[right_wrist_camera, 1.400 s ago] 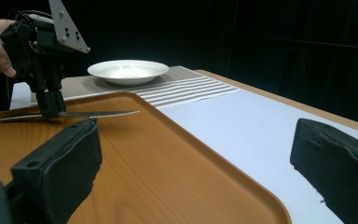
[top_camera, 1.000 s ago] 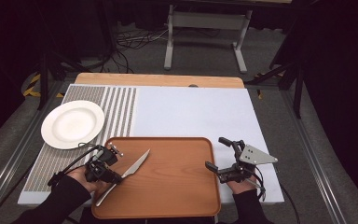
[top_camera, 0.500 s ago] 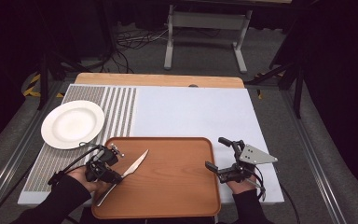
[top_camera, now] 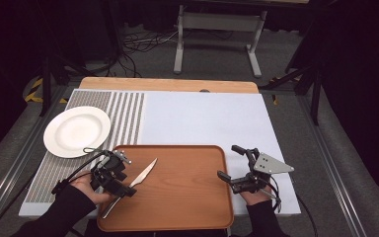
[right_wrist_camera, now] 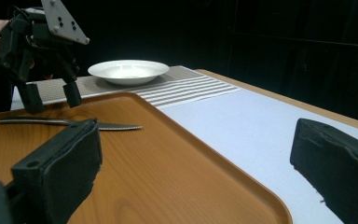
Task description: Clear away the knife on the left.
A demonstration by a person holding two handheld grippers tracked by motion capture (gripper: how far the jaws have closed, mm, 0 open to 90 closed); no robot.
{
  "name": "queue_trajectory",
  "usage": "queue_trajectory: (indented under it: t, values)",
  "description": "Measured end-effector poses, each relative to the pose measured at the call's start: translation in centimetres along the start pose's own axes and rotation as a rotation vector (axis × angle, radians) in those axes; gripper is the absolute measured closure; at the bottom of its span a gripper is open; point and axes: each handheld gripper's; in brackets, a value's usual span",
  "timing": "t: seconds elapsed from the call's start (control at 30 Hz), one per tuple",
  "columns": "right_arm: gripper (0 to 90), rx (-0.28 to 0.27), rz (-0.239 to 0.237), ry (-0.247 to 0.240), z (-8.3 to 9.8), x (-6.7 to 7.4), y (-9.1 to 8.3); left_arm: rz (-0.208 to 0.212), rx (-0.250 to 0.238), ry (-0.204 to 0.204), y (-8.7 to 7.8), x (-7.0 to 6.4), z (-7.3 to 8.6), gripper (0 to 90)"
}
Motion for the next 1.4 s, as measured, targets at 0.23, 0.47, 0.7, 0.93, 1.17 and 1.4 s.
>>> queue_trajectory:
  t: [0.23, 0.47, 0.7, 0.93, 1.17, 1.4]
  values:
    - [2.5, 0.003, -0.001, -0.003, 0.0, 0.0, 0.1, 0.023, -0.046, 0.124, -0.3, -0.6, -0.5, 38.2]
    - [2.6, 0.002, 0.0, -0.004, 0.0, 0.0, 0.0, -0.013, -0.041, 0.237, 0.0, -0.6, -0.7, 84.0]
    - [2.6, 0.003, 0.001, -0.006, 0.0, 0.0, 0.0, -0.065, -0.052, 0.393, 0.5, -0.8, -0.8, 90.0]
    - [2.6, 0.004, -0.001, -0.004, 0.0, 0.0, 0.0, -0.086, -0.037, 0.52, 1.2, -1.0, -0.8, 90.0]
    - [2.6, 0.003, 0.0, -0.003, 0.0, 0.0, 0.0, -0.059, -0.003, 0.537, 1.7, -0.9, -0.8, 90.0]
    - [2.6, 0.005, -0.001, 0.0, 0.1, 0.0, 0.1, -0.077, 0.036, 0.528, 2.2, -0.7, -0.8, 90.0]
Point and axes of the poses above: each handheld gripper's, and its own axes: y roughly forward along the jaws, z roughly out of its underside, x roughly to its left, and after that the axes turned 2 degrees about x, right-handed
